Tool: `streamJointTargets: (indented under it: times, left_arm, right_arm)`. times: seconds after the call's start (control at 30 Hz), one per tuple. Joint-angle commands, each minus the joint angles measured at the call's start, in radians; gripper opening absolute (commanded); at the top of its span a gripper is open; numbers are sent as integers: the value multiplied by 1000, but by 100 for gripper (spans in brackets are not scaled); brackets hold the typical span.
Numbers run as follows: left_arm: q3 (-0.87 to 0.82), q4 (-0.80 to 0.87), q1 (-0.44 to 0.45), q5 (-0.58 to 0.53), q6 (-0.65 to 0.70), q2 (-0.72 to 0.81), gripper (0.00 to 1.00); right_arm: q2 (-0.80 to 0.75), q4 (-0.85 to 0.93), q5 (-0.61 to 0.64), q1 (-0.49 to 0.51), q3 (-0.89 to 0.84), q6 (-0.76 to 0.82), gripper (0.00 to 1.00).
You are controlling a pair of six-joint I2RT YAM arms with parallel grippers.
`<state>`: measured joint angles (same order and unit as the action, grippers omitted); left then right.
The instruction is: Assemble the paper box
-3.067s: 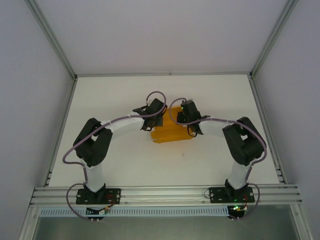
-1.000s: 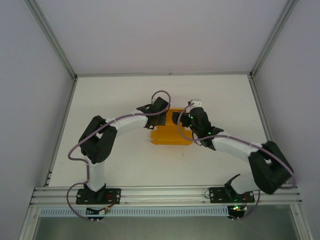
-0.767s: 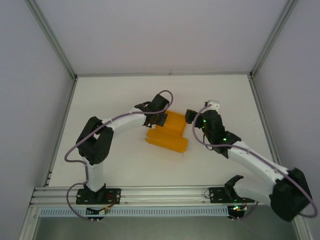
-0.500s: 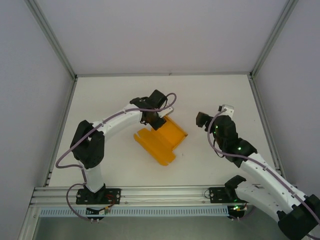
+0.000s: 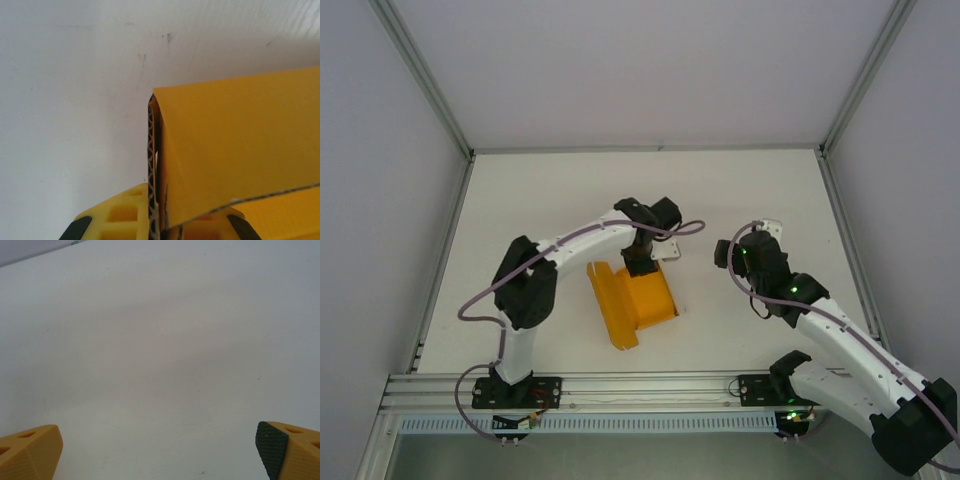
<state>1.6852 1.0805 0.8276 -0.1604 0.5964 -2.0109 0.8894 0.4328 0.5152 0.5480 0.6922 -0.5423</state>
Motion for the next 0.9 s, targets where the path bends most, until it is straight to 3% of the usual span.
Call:
streamJointTargets:
  times: [0.0,0.3,0.5,0.87]
  left_arm:
    - [54,73,11,-90,37,-48,0]
    - [139,37,28,-167,39,-191,0]
    - [192,23,34,-167,47,-260,9]
    - [191,8,36,-114,59,-196,51]
  right_arm:
    - [-1,23,1,-13,26,5,100]
    - [20,16,-1,-46,9,2,100]
    - [23,8,-4,-57,1,2,100]
    - [25,-5,-33,-70,-5,10,100]
